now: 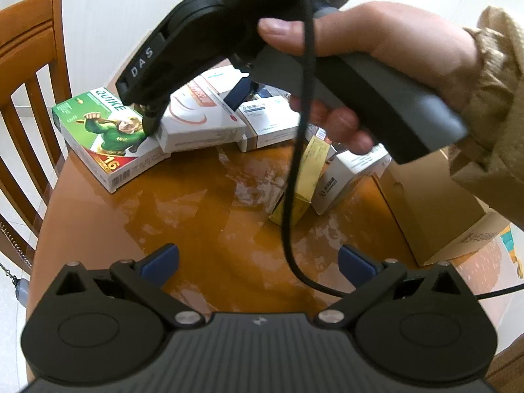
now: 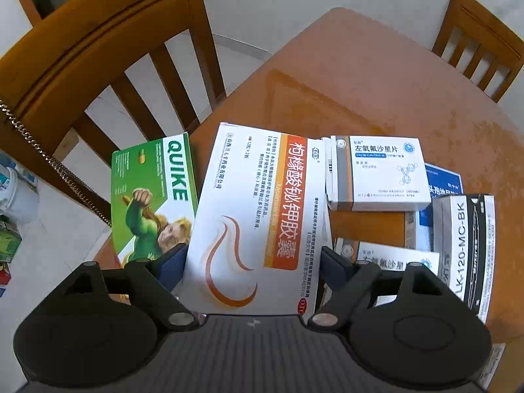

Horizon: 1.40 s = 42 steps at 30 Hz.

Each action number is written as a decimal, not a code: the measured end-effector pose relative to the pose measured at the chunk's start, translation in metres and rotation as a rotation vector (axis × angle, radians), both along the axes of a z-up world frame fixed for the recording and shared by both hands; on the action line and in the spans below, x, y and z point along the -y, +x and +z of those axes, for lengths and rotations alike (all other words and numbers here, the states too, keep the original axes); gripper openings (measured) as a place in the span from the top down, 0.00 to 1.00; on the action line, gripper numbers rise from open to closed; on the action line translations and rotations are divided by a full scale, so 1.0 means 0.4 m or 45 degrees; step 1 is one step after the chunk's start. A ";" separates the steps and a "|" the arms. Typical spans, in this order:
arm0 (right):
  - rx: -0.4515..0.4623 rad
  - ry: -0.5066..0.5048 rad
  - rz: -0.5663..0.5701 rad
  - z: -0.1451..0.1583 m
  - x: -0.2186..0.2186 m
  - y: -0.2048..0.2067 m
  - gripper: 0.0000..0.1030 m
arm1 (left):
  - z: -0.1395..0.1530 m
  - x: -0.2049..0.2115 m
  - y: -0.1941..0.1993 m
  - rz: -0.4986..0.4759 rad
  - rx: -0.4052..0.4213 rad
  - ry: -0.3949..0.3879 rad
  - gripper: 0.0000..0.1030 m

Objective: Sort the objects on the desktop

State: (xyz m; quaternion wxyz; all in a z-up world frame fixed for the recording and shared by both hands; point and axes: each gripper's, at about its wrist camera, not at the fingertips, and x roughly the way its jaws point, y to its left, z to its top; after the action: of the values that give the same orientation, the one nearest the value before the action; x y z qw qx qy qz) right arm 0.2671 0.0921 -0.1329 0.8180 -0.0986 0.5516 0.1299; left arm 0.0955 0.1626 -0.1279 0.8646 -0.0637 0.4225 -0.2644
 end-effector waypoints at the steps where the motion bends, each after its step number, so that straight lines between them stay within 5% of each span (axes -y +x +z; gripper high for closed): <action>1: -0.005 0.002 0.001 0.001 0.003 -0.005 0.15 | 0.001 0.000 -0.001 -0.002 0.001 0.000 0.00; 18: -0.102 -0.001 0.076 0.022 0.047 -0.136 0.10 | 0.006 -0.006 0.000 -0.053 0.010 0.006 0.00; 24: -0.077 0.076 0.003 0.040 0.074 -0.135 0.09 | 0.006 -0.010 0.003 -0.057 0.015 0.007 0.00; 42: -0.017 0.049 0.007 0.030 0.059 -0.084 0.05 | 0.007 -0.016 0.004 -0.041 0.009 0.011 0.00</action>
State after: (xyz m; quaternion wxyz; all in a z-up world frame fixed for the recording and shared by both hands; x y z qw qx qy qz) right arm 0.2335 0.0685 -0.1207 0.8157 -0.0836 0.5542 0.1433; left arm 0.0971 0.1692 -0.1253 0.8620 -0.0522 0.4216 -0.2765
